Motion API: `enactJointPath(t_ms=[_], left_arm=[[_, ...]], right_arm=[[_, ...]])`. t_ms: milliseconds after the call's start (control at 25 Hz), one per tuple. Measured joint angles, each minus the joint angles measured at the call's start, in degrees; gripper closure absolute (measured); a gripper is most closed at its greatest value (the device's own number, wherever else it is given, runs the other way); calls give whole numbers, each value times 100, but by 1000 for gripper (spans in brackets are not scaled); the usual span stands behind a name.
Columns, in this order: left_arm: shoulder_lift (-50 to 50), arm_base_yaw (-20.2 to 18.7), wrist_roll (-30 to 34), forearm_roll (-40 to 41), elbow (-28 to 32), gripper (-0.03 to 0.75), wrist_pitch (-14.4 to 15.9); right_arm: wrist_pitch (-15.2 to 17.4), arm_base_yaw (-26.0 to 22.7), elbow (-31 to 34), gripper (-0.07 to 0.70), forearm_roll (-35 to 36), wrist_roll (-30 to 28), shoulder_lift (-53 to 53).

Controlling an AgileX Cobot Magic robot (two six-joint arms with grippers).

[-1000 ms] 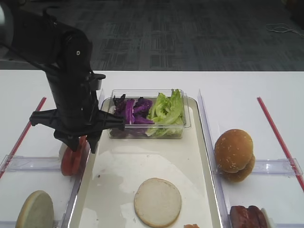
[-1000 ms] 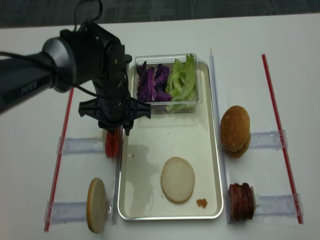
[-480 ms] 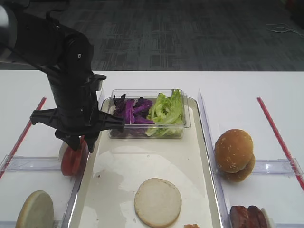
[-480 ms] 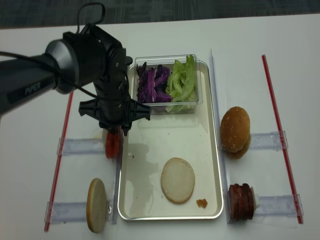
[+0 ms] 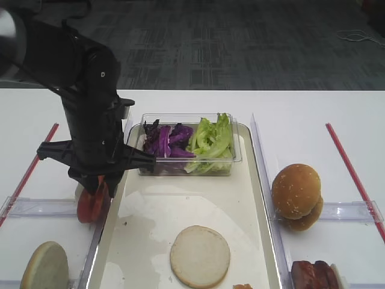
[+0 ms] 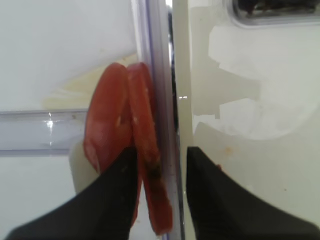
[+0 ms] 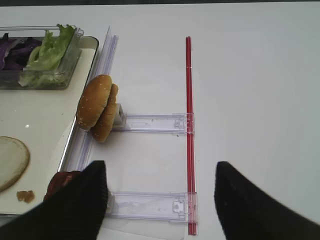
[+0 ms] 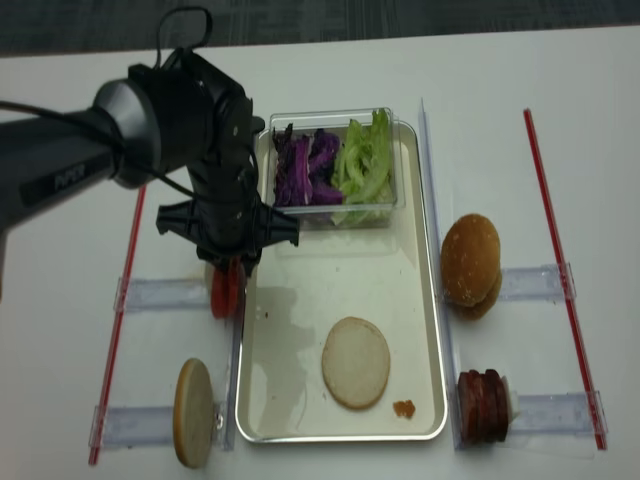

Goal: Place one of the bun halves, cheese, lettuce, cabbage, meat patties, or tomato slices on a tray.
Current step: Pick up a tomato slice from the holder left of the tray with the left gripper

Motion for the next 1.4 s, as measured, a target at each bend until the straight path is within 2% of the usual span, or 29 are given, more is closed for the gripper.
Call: enactJointPath(t_ms=[440, 1000, 1400], left_arm=[[95, 0, 47, 25, 0, 470, 23], [95, 0, 47, 60, 0, 601, 23], [95, 0, 47, 60, 0, 633, 36]], right_arm=[[0, 0, 0, 163, 0, 0, 0], [0, 0, 0, 163, 0, 0, 0], [12, 0, 0, 163, 0, 10, 0]])
